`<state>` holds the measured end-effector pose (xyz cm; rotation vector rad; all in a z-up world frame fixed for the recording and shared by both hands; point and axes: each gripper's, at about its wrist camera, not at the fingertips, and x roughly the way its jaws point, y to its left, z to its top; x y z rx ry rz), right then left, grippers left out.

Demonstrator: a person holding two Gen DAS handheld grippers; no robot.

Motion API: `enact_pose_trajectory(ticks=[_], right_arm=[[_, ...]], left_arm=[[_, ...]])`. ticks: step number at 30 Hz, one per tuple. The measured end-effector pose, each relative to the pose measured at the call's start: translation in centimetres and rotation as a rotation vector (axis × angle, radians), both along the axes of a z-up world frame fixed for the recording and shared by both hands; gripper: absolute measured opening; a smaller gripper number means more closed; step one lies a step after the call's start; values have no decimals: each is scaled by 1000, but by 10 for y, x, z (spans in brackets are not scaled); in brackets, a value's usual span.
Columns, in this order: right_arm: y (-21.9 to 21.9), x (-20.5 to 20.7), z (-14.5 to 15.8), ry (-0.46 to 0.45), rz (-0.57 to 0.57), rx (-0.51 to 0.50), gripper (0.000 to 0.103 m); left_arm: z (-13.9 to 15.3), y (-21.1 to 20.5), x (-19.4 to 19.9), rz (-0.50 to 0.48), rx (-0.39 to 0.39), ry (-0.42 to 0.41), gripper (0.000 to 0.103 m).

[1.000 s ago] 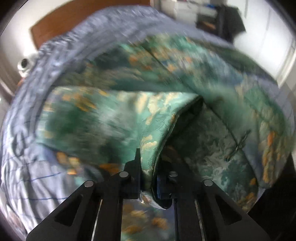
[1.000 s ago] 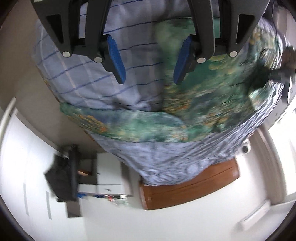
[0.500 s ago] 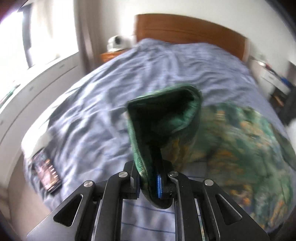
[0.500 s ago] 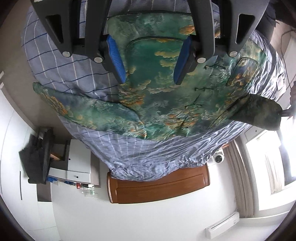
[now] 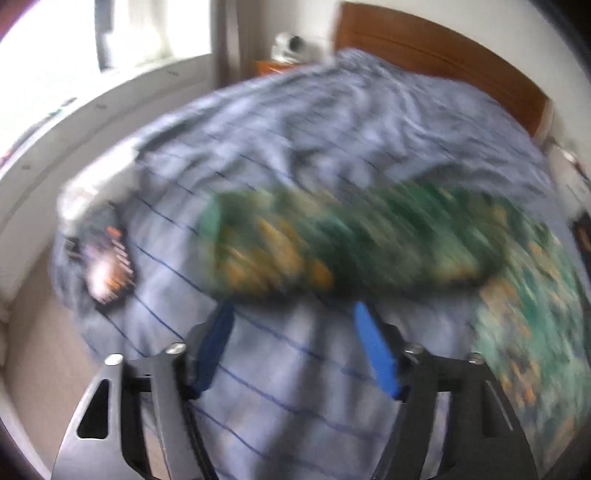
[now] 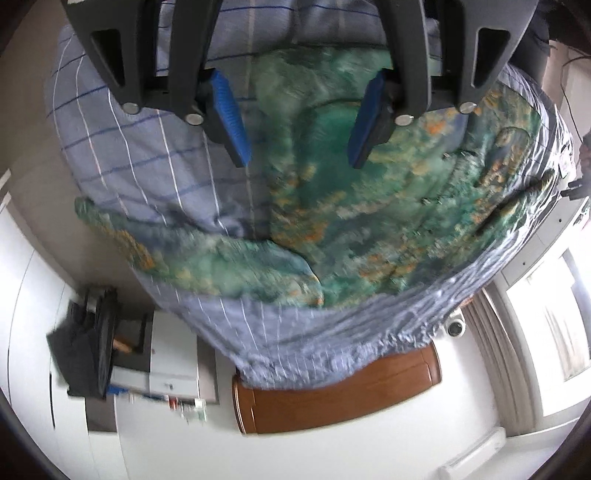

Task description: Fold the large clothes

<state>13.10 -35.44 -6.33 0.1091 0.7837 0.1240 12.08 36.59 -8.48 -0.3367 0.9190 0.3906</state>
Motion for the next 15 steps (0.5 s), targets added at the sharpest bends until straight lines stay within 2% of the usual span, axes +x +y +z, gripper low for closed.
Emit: enact_pose_trajectory(ticks=[4,6,8,10,12,13,15], right_arm=[[-27,16,-29,114,38,110,64],[-33,27,-50,187,93,170,64],[-33,36,-70,235,136,195,64],[-28,43,-89,282,189,218,64],[-25,50,-104,322,241,249,64],[-24,51,-108,334,254,255,64],[-20,54,-116,356,270,245,64]], left_arm=[[-24,-67,-12,-249,-205,24,93],[-43,-110,-16,-358,-260,58,94],[-57,-141,-15,-423,-270,105,94],[-73,-169,-11,-482,-233,153,94],[-84,-185,-7,-505,-195,196,95],[-89,-190,-5,-512,-189,209,99],[-96,-195,-2,-512,-187,212,99]])
